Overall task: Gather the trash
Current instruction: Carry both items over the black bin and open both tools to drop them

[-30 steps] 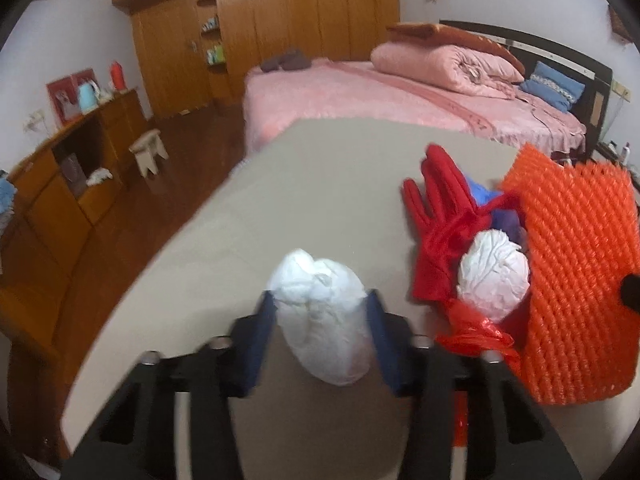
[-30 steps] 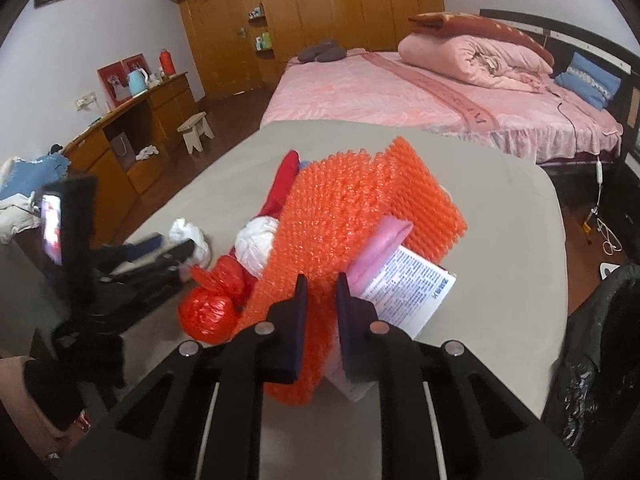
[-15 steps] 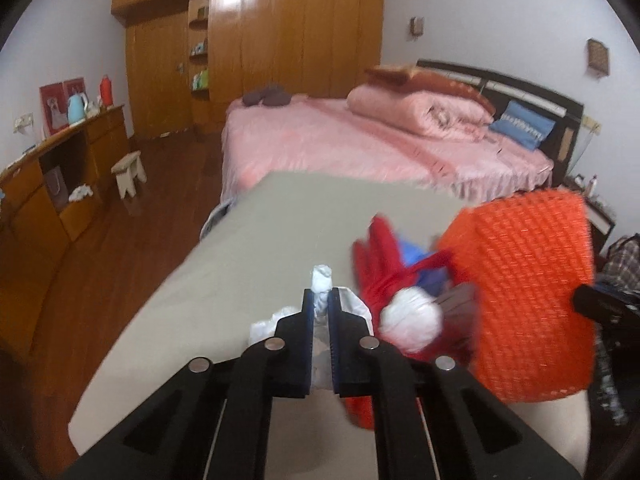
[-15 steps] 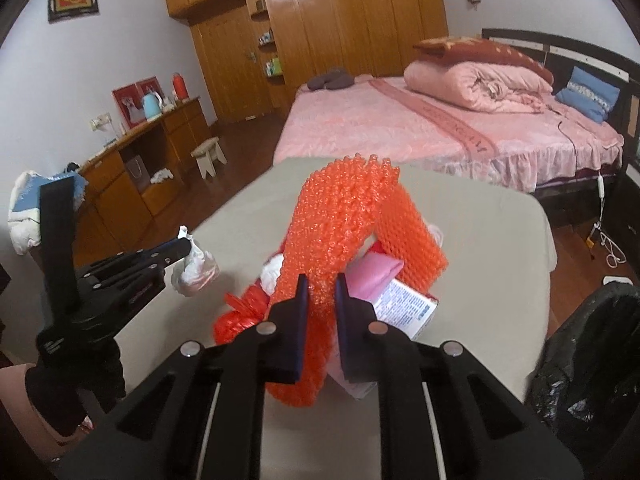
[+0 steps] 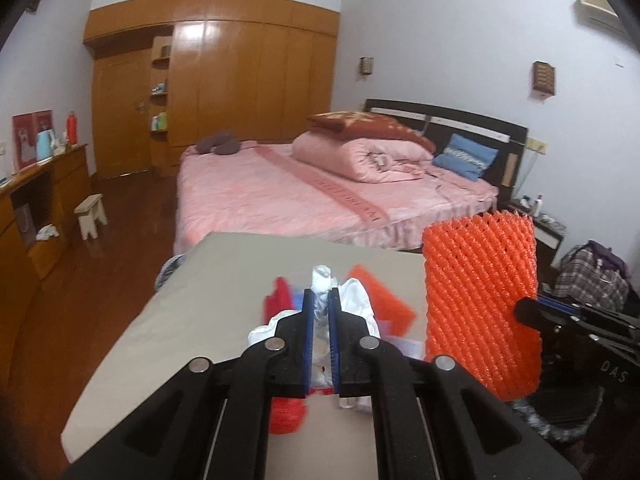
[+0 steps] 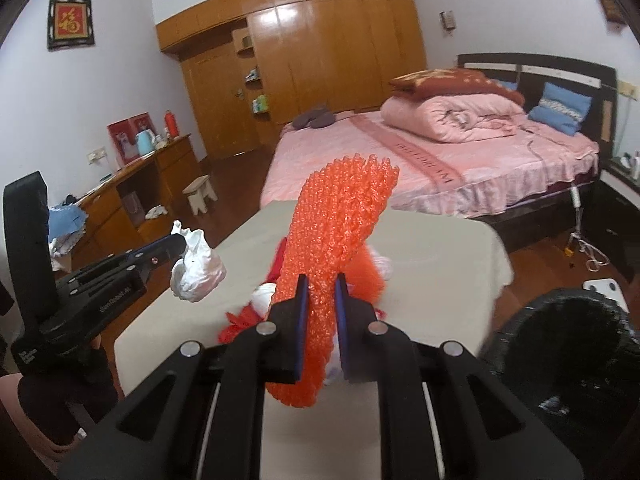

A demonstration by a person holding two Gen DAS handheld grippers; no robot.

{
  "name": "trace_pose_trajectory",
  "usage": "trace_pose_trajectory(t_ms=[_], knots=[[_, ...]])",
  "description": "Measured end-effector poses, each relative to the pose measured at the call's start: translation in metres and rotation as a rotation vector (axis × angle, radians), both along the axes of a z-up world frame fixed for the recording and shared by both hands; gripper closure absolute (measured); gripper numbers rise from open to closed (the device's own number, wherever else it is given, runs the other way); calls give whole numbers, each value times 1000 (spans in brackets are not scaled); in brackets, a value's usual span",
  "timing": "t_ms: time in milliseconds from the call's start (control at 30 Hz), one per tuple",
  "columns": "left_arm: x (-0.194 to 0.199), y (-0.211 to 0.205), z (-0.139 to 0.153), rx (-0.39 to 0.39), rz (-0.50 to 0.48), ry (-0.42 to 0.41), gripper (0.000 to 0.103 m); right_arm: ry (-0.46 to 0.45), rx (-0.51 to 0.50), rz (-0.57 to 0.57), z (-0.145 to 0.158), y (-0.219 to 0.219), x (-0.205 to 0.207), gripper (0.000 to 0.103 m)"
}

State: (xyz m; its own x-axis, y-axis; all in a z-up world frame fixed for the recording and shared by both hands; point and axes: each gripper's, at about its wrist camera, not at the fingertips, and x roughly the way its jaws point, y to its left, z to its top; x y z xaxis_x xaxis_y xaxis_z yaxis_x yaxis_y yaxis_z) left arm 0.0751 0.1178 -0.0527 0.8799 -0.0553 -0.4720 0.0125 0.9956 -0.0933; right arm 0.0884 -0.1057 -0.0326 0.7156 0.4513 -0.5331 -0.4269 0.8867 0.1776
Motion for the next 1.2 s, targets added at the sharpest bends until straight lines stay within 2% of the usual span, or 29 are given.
trace_pose_trajectory(t_ms=[400,800,967,1033,1067,1100,1133,1167,1200], knots=[[13,-105,9,-12,-249,-20,96,-8,-30,-204,-2,-94,-22,91],[30,-213,-1,-38,-482,8,96,41,-97,-448,-35,-198,-32,91],[37,-256,-8,-62,-578,33,96,62,-124,-519,-48,-218,-44,91],[41,-267,-13,-74,-618,58,95,72,-134,-545,-53,-225,-45,87],[40,-270,-16,-81,-630,66,90,79,-143,-560,-55,-229,-46,85],[40,-273,-18,-85,-639,75,75,88,-154,-575,-58,-233,-47,80],[41,-274,-20,-85,-640,82,65,90,-159,-583,-60,-234,-49,76],[41,-273,-22,-81,-630,82,53,90,-163,-595,-60,-239,-50,64],[40,-272,-23,-81,-625,80,51,89,-165,-603,-60,-239,-51,53]])
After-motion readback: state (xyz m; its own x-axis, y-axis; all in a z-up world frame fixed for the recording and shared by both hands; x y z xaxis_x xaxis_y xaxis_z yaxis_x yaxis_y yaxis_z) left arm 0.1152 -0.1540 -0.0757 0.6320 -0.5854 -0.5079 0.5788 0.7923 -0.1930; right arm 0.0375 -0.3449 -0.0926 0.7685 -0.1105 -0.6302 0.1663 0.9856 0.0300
